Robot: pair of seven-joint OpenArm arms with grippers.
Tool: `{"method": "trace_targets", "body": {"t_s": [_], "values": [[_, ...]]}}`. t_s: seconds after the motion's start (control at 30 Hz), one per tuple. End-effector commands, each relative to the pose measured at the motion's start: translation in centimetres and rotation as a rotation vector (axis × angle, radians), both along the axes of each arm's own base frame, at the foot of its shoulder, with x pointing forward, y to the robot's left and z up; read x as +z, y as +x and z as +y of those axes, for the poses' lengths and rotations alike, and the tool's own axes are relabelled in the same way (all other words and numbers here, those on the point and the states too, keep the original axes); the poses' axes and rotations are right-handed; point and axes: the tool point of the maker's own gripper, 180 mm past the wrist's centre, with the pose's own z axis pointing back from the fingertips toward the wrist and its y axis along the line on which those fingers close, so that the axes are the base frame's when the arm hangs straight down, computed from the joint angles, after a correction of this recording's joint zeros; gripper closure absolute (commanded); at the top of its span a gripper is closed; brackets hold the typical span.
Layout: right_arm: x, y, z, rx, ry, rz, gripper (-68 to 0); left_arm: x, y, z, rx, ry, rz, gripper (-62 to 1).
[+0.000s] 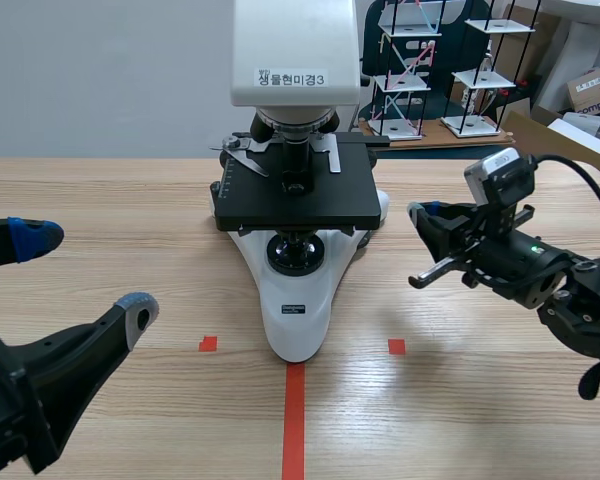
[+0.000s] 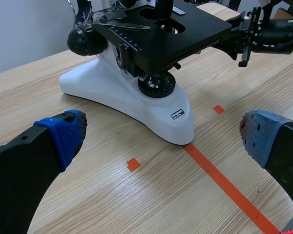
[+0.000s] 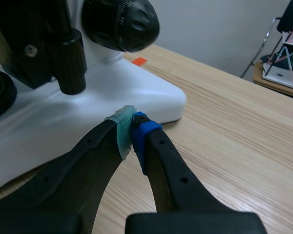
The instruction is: Point at the stage knob
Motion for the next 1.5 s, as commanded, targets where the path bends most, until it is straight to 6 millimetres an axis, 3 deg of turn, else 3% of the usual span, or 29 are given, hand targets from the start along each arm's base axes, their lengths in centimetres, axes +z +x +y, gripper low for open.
{"method": "trace_targets", "body": {"t_s": [0.0,0.2,1.47], "values": [[2.1,0.7,0.2,0.015,0.015,-0.07,0.0,0.7,0.1,-0.2,-0.004,-0.015,-0.021,-62.3],[2.7,0.6,1.5,0.061,0.019,-0.1,0.0,0.7,0.1,-0.2,-0.004,-0.015,-0.02,-62.3],[2.4,0.6,1.4,0.059,0.013,-0.091,-0.2,0.7,0.1,-0.2,-0.004,-0.015,-0.021,-62.3]]}}
